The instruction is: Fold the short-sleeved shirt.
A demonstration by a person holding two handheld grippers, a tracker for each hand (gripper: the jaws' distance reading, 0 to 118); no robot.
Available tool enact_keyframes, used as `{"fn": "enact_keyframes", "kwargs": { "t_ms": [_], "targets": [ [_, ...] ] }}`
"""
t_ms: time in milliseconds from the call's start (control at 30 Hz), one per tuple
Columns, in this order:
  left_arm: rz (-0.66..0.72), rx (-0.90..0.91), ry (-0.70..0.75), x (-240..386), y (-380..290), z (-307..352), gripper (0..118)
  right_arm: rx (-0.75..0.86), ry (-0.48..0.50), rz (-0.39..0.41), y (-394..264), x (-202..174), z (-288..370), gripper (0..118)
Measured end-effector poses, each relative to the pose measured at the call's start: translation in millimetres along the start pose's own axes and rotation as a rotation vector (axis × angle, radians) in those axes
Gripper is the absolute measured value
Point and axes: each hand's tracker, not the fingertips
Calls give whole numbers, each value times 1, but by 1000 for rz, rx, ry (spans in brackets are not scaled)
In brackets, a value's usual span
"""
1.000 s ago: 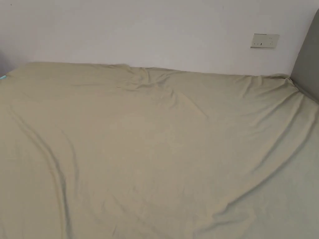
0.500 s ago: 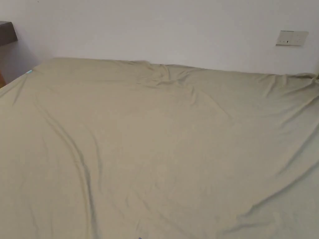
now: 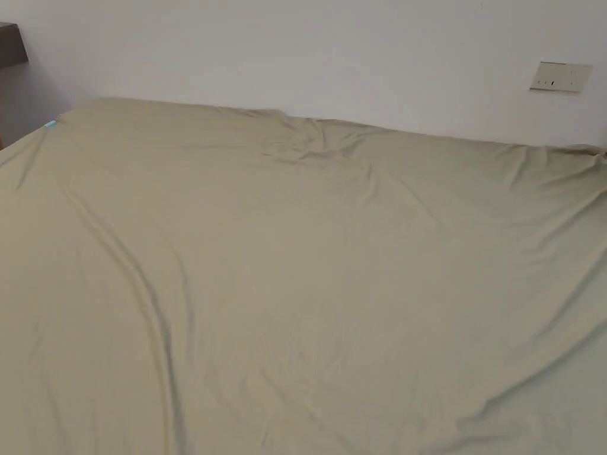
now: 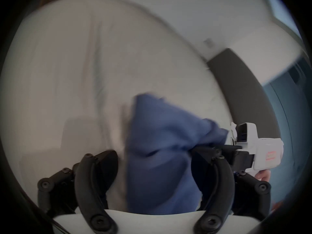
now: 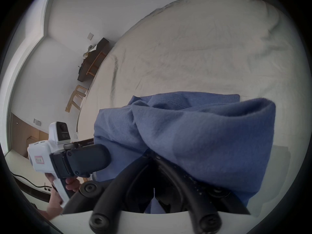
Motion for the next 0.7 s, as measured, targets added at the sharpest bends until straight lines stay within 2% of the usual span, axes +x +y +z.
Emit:
{"fn": "enact_keyframes", "kwargs": {
  "t_ms": [33, 67, 100, 233, 333, 367, 433, 500, 600, 700],
  "targets": [
    [7, -9, -31, 5, 4, -8, 73, 1, 7, -10, 1, 1, 2, 2],
    [81, -83, -10, 9, 7, -22, 55, -3, 12, -14, 2, 1, 2, 2],
    [152, -114, 43, 12, 7, -32, 42, -8, 6, -20, 3, 0, 3, 2],
    [167, -106, -17, 3, 21, -21, 25, 17, -3, -22, 7, -6, 21, 2],
    [203, -127, -71, -12, 35, 3, 19, 63, 32, -48, 9, -8, 42, 2],
    [257, -108, -73, -23, 42, 17, 19, 82, 35, -51, 10, -9, 50, 2],
    [262, -89, -56, -40, 54, 42, 19, 124, 30, -50, 13, -10, 63, 2],
    [140, -36, 132, -57, 70, 72, 19, 166, 4, -49, 17, -13, 74, 2],
    [42, -40, 383, -95, 88, 108, 19, 184, -33, -47, 23, -15, 81, 2],
    [43, -55, 602, -130, 107, 138, 19, 194, -67, -53, 28, -13, 82, 2]
  ]
}}
